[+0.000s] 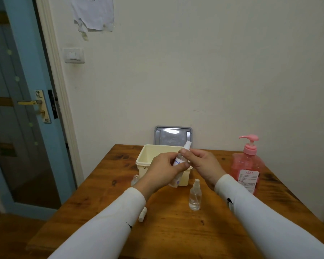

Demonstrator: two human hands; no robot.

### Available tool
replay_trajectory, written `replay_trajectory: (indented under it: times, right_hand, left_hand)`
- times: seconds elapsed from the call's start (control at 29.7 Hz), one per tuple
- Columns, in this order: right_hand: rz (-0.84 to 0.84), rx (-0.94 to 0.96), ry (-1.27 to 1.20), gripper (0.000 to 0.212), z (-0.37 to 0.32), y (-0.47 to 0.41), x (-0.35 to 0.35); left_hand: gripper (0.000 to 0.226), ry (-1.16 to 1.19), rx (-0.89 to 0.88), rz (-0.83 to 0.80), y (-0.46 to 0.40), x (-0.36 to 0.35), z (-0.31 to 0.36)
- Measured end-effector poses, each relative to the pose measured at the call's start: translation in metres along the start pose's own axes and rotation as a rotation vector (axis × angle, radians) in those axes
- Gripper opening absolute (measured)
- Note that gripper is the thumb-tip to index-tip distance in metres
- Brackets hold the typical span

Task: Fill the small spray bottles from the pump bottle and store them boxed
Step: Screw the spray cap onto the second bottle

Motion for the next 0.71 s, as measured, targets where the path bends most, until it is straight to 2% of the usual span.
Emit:
replay_trajectory:
  times: [0.1, 0.2, 0.34, 0.4, 0.57, 0.71]
  right_hand:
    - [-0.135, -0.043, -0.12, 0.043, 0.0, -0.001, 0.003]
    - [-0.29, -0.09, -0.208, 0.051, -0.002, 0.0, 0.002]
    - [-0.431, -0.088, -0.319, 0.044, -0.009, 0.003, -0.001]
    - [-0.404, -0.075, -0.264, 0.044, -0.007, 0.002, -0.001]
    - [-0.255, -0.051, -0.113, 0.044, -0.004, -0.001, -0.007]
    - [-0.166, -0.044, -0.061, 0.044, -0.001, -0.001, -0.01]
  left_hand:
    - [0.024, 0.229, 0.052, -0.196, 0.003, 0.002, 0.002]
    - [0.029, 0.519, 0.117, -0.373, 0.009, 0.0, 0.006]
    - [0.032, 0.654, 0.108, -0.484, 0.012, 0.001, 0.007]
    - [0.032, 0.675, 0.11, -0.492, 0.013, 0.003, 0.004]
    - [0.029, 0.604, 0.116, -0.363, 0.011, 0.001, -0.004]
    - [0.023, 0.404, 0.061, -0.27, 0.01, 0.0, -0.007]
Point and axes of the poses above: each hand's wrist, its own y-axis away from the middle knuckle, its own x-axis out of the back of the hand, z = x × y, the point moved 4 cm from there along -y, towards the middle knuckle, and after that the axes turned 5 degrees about -x, right-handed, at the moved point
